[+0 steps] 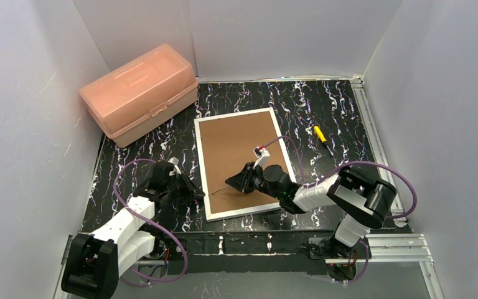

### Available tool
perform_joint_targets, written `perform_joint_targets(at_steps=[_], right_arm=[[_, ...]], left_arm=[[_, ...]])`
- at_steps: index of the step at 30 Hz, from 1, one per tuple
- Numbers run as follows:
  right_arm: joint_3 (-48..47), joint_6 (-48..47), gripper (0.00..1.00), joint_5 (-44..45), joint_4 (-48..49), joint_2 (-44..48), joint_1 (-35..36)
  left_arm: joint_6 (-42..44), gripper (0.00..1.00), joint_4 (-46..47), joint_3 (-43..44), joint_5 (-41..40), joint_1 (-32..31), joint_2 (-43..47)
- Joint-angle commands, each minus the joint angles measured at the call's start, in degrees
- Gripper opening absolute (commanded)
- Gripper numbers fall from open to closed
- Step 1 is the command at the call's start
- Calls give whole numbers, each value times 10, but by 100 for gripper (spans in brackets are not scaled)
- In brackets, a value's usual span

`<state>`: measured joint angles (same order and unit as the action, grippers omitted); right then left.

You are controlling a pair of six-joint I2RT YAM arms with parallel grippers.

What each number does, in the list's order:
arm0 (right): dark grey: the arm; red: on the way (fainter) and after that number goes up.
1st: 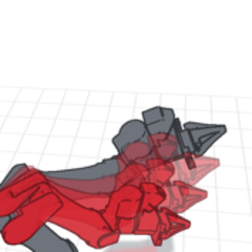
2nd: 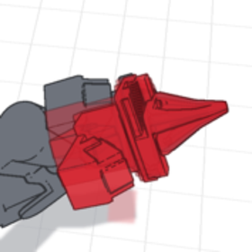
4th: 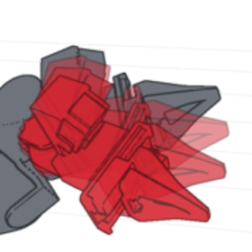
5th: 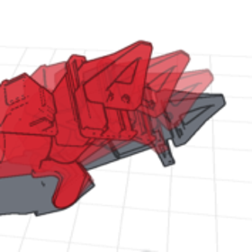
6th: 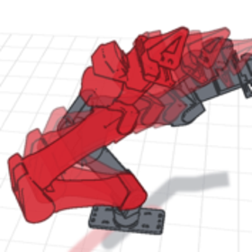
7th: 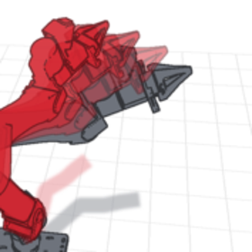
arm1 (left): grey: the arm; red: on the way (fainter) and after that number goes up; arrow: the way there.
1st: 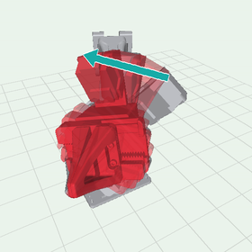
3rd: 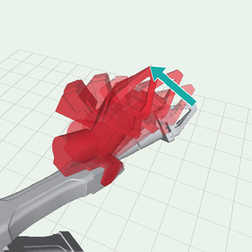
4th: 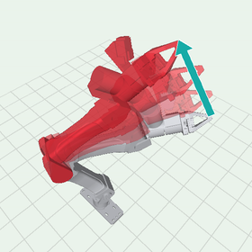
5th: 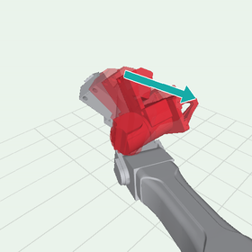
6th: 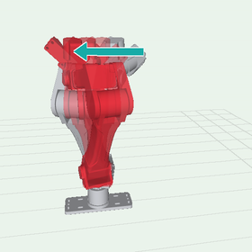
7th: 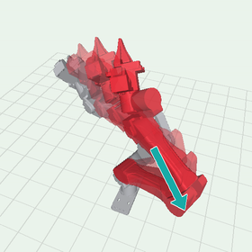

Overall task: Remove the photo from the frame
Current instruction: Release the photo frame item from the photo frame.

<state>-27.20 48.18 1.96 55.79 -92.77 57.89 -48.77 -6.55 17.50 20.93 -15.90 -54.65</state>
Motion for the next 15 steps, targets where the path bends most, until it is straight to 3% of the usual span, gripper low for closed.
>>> perform_joint_targets(at_steps=[1,15], right_arm=[[9,3,1,-9,43,-20,3],[15,6,1,-12,46,-25,3]], left_arm=[[18,11,-43,-6,1,-1,0],[18,11,-30,-5,12,-1,-17]])
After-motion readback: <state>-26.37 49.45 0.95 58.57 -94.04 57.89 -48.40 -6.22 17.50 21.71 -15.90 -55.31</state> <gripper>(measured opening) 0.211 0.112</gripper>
